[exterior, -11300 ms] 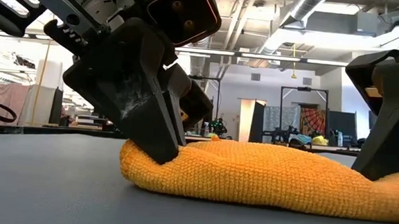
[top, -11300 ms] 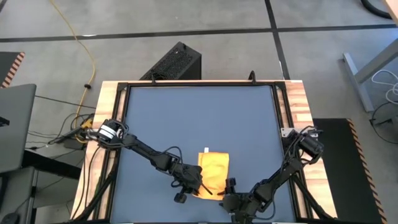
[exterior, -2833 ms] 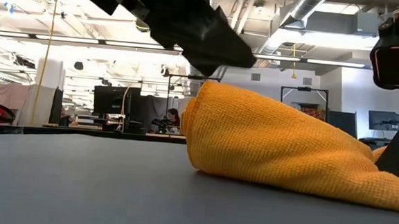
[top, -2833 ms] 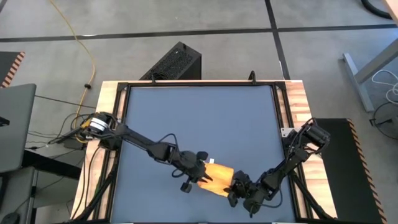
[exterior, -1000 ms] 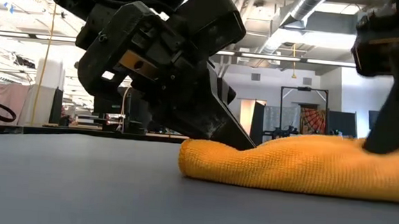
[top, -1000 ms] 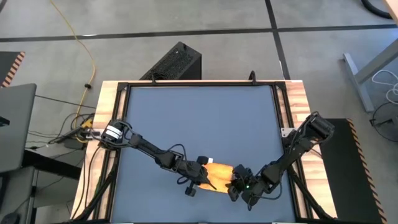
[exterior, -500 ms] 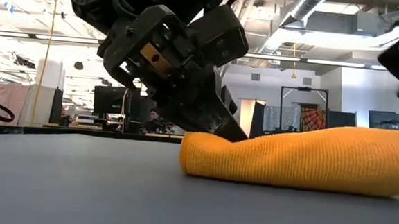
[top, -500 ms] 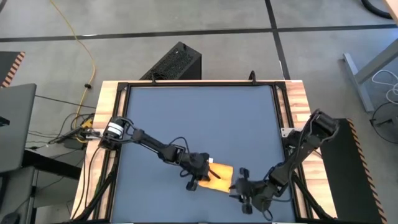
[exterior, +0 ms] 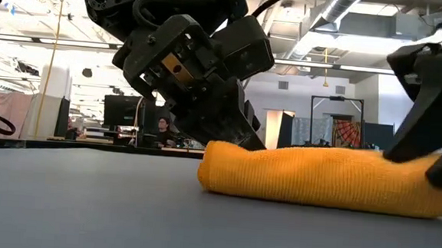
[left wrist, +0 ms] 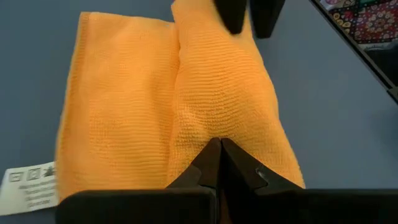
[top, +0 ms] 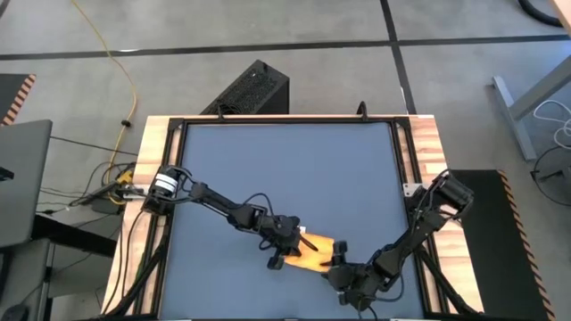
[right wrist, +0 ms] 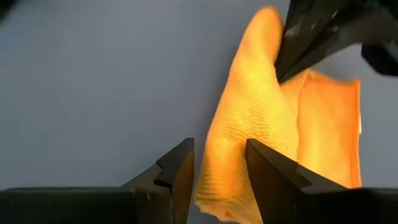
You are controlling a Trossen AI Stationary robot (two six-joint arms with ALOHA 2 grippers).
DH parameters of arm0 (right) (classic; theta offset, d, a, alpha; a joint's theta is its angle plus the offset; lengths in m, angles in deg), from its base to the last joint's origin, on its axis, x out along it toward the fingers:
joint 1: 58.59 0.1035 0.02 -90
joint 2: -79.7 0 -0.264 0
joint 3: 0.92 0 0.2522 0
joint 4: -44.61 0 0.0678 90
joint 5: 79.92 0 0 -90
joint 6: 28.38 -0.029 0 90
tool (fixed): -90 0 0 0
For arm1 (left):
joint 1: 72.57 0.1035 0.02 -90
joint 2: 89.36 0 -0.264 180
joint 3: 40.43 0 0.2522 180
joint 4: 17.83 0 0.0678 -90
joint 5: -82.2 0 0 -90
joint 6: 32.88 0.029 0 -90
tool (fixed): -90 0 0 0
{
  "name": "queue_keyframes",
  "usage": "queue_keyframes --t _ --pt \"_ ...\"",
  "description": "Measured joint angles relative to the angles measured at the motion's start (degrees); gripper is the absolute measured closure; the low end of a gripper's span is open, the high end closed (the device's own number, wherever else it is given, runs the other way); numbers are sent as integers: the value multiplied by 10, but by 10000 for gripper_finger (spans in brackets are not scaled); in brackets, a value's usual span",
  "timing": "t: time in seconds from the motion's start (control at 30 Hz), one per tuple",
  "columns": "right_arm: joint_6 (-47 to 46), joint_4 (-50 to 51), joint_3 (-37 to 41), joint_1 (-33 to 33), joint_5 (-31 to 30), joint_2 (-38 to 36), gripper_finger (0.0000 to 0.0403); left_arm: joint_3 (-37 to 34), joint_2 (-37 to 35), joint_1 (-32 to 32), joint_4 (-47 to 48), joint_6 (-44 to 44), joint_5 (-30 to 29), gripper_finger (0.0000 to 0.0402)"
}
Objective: Roll towel into tight, uniform cylinder
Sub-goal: Roll the orange towel
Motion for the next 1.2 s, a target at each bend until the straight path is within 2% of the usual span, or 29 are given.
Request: queue_keyframes --t 0.2,0.3,0.47,0.57,0.73,0.97,1.1,1.2 --pt "-59 43 -2 -4 -7 10 236 0 0 9 3 1 7 401" --pt "-89 54 -2 -11 -21 9 252 0 0 14 6 2 16 401" --pt "-108 51 -2 -19 -22 9 331 0 0 24 9 2 27 401" --pt "-149 50 -2 -28 2 8 382 0 0 31 9 2 47 401" --pt "-209 31 -2 -50 53 6 377 -1 -7 41 10 3 77 401" --pt "-210 26 1 -57 62 -56 381 -1 -23 43 28 18 75 401" --pt "-286 45 29 -73 70 -93 381 -1 -20 41 42 22 77 401" --pt "-341 41 58 -89 108 -101 381 -1 -19 39 49 22 76 401"
